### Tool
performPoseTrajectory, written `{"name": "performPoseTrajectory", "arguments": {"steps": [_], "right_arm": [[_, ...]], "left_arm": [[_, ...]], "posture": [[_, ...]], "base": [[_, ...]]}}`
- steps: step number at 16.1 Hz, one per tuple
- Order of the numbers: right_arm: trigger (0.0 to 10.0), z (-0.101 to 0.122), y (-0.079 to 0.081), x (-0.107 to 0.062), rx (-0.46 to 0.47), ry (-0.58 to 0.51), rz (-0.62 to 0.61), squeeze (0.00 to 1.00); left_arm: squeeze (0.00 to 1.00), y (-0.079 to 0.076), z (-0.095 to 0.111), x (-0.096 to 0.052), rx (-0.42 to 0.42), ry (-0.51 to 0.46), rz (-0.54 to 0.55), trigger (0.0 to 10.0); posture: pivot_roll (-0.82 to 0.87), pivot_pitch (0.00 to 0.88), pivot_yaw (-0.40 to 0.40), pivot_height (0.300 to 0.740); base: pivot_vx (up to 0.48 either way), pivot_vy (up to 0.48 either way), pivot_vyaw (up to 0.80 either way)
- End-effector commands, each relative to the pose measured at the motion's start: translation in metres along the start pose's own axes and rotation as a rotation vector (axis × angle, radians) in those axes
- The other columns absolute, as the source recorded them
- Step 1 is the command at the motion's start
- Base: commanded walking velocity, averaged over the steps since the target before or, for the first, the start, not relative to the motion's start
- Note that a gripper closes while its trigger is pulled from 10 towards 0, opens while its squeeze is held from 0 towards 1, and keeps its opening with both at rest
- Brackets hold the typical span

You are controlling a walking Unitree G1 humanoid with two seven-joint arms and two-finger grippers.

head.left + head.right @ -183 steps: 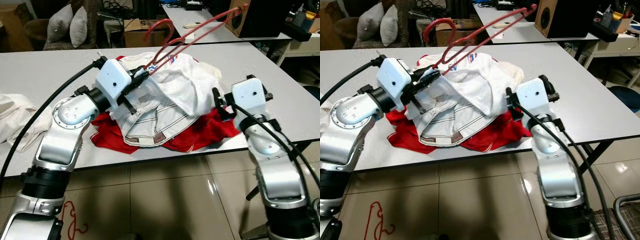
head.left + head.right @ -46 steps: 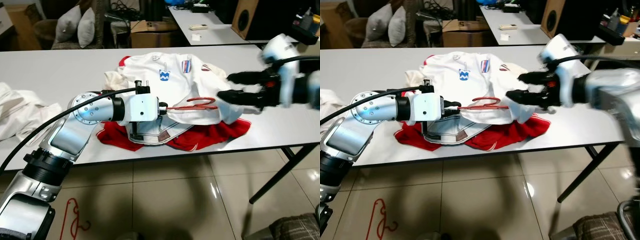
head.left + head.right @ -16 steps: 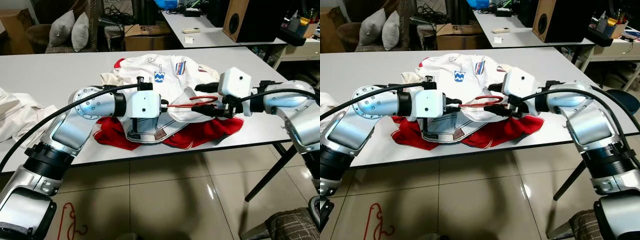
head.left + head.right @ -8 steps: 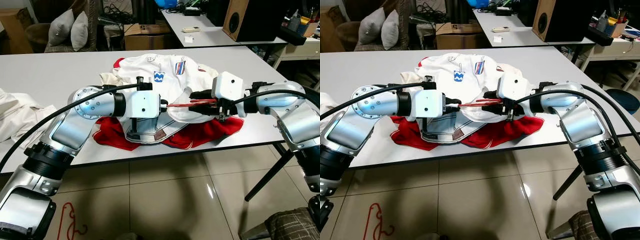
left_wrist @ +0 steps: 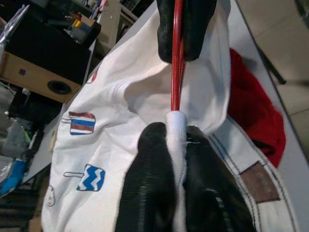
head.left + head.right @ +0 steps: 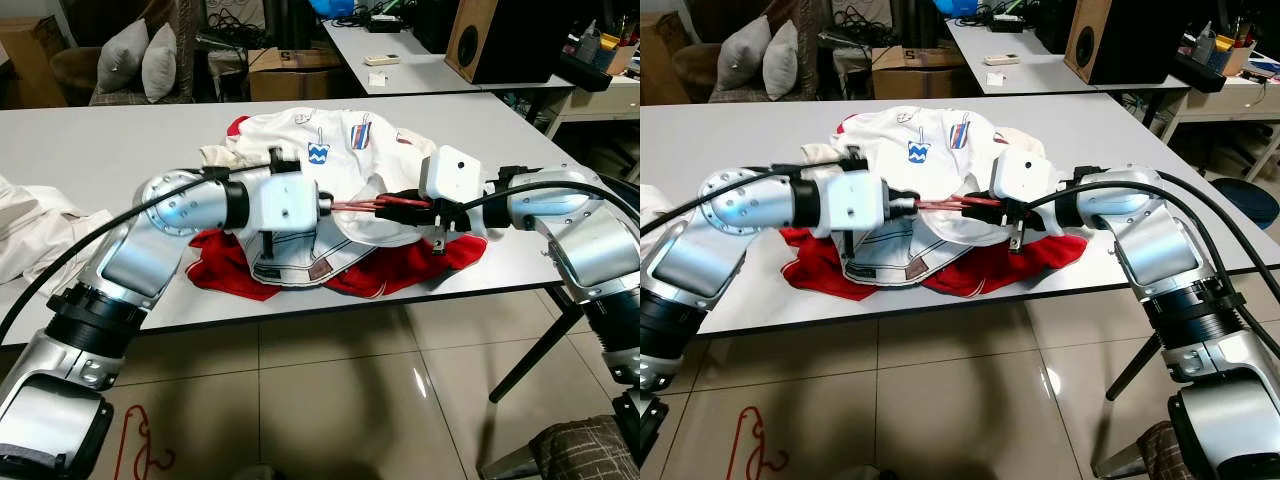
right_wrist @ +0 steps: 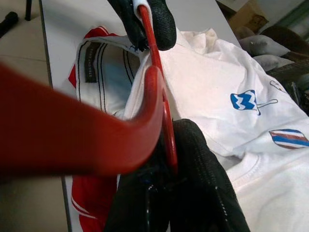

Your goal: Hang hanger

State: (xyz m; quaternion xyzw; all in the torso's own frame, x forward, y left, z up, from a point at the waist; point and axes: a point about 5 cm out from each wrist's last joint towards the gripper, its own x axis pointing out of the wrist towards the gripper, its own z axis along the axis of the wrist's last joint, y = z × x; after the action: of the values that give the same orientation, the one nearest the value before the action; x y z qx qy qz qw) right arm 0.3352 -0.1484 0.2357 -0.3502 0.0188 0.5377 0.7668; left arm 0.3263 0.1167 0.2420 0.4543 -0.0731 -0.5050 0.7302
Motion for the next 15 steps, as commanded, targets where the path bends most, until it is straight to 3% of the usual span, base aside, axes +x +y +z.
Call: {"name": "performPoseTrajectory", "arguments": {"steps": [1, 4, 5, 6, 9, 11, 12, 15], "right_arm": [[0.0, 0.006, -0.006, -0.005, -0.014, -0.026, -0.032, 0.0], [0.0, 0.008, -0.008, -0.008, -0.011, -0.042, -0.046, 0.0], [0.0, 0.008, -0.008, -0.008, -0.011, -0.043, -0.047, 0.0], [0.0, 0.009, -0.009, -0.01, -0.01, -0.048, -0.049, 0.0], [0.0, 0.013, -0.016, -0.022, -0.017, -0.05, -0.056, 0.0], [0.0, 0.015, -0.02, -0.03, -0.028, -0.039, -0.054, 0.0], [0.0, 0.016, -0.02, -0.035, -0.045, -0.021, -0.037, 0.0], [0.0, 0.017, -0.014, -0.029, -0.055, -0.022, -0.005, 0.0]], "left_arm": [[1.0, 0.007, 0.01, 0.0, -0.009, -0.052, -0.001, 10.0], [1.0, 0.016, 0.018, -0.007, 0.01, -0.121, 0.053, 10.0], [0.31, 0.018, 0.019, -0.009, -0.008, -0.142, 0.058, 10.0], [0.0, 0.023, 0.023, -0.014, -0.037, -0.187, 0.073, 10.0], [0.0, 0.037, 0.021, -0.034, -0.036, -0.207, 0.135, 10.0], [0.0, 0.038, 0.017, -0.044, -0.035, -0.191, 0.136, 10.0], [0.0, 0.032, 0.016, -0.046, -0.035, -0.184, 0.084, 10.0], [0.0, 0.021, 0.022, -0.033, -0.044, -0.214, 0.092, 10.0]], "posture": [[0.0, 0.0, 0.004, 0.74], [0.0, 0.0, 0.005, 0.74], [0.0, 0.0, 0.006, 0.74], [0.0, 0.0, 0.006, 0.74], [0.0, 0.0, 0.003, 0.74], [-0.01, 0.0, 0.0, 0.74], [-0.01, 0.0, -0.004, 0.74], [-0.01, 0.0, -0.011, 0.74]], "base": [[0.0, 0.0, 0.0], [0.0, 0.0, 0.0], [0.0, 0.0, 0.0], [0.0, 0.0, 0.0], [0.0, 0.0, 0.0], [0.0, 0.0, 0.0], [0.0, 0.0, 0.0], [0.0, 0.0, 0.0]]}}
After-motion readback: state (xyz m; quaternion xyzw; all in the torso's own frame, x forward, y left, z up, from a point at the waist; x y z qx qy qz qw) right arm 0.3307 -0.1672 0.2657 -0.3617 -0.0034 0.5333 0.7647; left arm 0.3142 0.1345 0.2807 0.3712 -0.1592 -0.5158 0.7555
